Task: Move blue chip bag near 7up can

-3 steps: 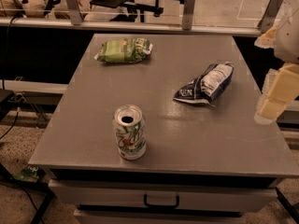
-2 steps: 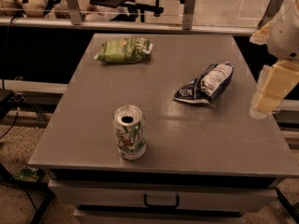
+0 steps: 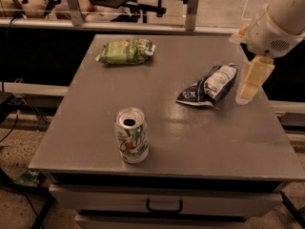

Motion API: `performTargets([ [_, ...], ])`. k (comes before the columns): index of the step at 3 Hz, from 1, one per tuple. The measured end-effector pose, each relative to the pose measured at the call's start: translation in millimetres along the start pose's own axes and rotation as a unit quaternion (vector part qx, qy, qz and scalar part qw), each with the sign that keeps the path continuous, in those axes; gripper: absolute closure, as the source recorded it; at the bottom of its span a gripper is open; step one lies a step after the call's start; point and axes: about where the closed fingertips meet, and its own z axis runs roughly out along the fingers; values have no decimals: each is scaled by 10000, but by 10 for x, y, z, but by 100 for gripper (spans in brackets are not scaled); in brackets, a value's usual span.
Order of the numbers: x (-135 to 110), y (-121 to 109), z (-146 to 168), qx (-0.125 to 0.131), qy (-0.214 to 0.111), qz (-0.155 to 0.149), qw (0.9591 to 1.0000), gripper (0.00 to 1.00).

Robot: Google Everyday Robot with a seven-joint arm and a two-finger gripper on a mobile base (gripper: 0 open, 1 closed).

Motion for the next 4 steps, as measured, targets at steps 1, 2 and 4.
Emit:
performTargets([
  [1,-6,-144,266,-174,-144,-68,9997,0],
  [2,-10,-243,523,-422,-230,82,9988,0],
  [4,33,-330,753,-516,-181,460,9974,7],
])
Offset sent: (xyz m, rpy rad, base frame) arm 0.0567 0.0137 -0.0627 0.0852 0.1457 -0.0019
